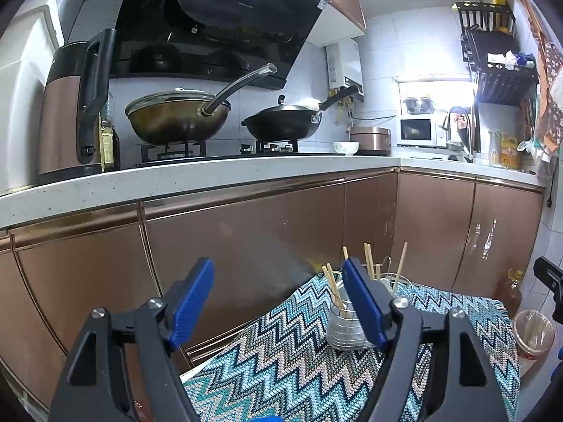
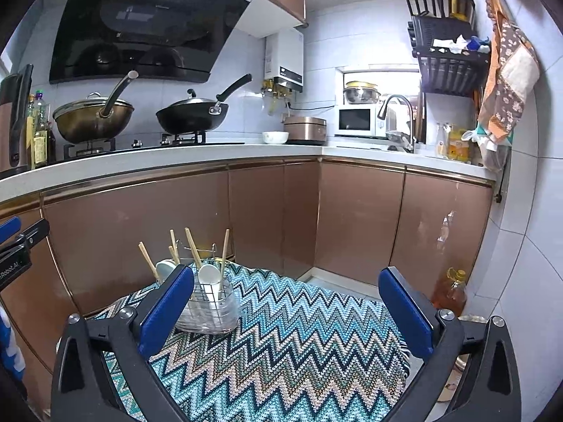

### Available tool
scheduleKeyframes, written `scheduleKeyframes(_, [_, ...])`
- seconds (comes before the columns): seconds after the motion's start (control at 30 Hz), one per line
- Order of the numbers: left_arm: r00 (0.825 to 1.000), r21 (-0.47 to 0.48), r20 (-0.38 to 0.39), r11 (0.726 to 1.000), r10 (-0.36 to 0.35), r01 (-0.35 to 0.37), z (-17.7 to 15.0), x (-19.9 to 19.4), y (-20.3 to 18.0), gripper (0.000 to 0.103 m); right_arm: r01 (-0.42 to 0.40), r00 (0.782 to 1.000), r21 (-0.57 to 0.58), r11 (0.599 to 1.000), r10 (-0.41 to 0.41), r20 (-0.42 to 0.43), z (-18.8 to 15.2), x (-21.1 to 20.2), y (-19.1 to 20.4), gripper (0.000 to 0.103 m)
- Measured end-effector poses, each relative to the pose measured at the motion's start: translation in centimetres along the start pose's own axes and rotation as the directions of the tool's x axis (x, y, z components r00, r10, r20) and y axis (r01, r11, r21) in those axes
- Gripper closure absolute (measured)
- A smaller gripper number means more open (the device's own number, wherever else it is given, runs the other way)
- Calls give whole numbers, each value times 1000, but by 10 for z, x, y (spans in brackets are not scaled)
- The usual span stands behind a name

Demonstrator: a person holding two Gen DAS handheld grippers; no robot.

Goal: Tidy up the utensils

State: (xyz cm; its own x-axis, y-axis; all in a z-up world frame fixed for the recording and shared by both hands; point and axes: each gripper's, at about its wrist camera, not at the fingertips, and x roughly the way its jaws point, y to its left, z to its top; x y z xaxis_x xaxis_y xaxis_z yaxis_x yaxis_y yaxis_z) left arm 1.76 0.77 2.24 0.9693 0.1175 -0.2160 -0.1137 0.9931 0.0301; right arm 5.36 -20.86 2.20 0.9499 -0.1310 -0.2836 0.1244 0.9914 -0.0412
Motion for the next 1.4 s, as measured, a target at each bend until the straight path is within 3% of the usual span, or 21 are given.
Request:
scheduleKeyframes(1.0, [1000, -21, 19, 1000, 2, -2, 4, -7, 4, 29, 16, 1000, -22, 1000, -15, 13, 5, -4, 4, 0])
scheduleKeyframes(1.4, [1000, -13, 29, 1000, -5, 5, 8, -18, -3, 29, 27, 998, -33, 999, -25, 56, 15, -22, 5, 0])
